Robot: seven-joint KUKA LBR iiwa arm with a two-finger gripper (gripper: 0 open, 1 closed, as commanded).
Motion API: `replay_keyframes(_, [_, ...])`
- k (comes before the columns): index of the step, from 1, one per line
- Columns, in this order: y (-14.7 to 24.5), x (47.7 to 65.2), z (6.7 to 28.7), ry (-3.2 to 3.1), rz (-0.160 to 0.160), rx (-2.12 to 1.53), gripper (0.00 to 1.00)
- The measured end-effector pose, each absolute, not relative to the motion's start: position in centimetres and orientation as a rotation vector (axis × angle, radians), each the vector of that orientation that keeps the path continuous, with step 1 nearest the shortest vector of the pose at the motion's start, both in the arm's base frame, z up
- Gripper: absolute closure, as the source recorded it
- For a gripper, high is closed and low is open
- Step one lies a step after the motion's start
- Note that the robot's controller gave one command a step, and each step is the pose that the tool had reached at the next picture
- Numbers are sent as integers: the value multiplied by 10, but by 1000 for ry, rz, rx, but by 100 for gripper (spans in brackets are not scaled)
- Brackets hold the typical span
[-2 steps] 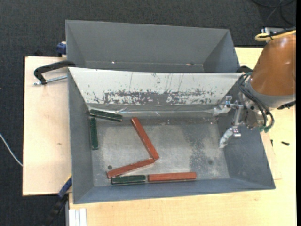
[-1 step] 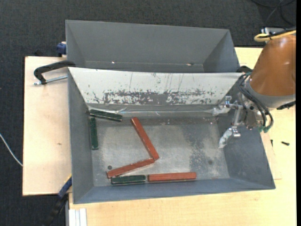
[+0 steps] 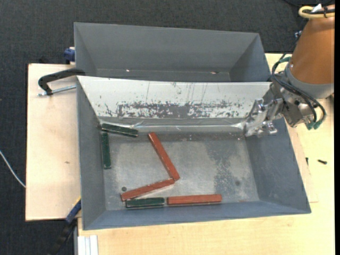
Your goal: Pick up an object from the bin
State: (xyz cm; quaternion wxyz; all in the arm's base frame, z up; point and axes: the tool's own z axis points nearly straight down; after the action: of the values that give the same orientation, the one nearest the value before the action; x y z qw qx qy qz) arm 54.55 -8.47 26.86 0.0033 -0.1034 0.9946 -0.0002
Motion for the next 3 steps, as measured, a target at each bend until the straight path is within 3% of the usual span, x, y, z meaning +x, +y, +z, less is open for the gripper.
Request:
replay_keyframes(1, [-85,545,269,3118,-1,-325,100])
replay_keyframes(2, [-86,550,161,3140,3,-165,0])
replay_keyframes(3, [-87,551,163,3134,1,-165,0])
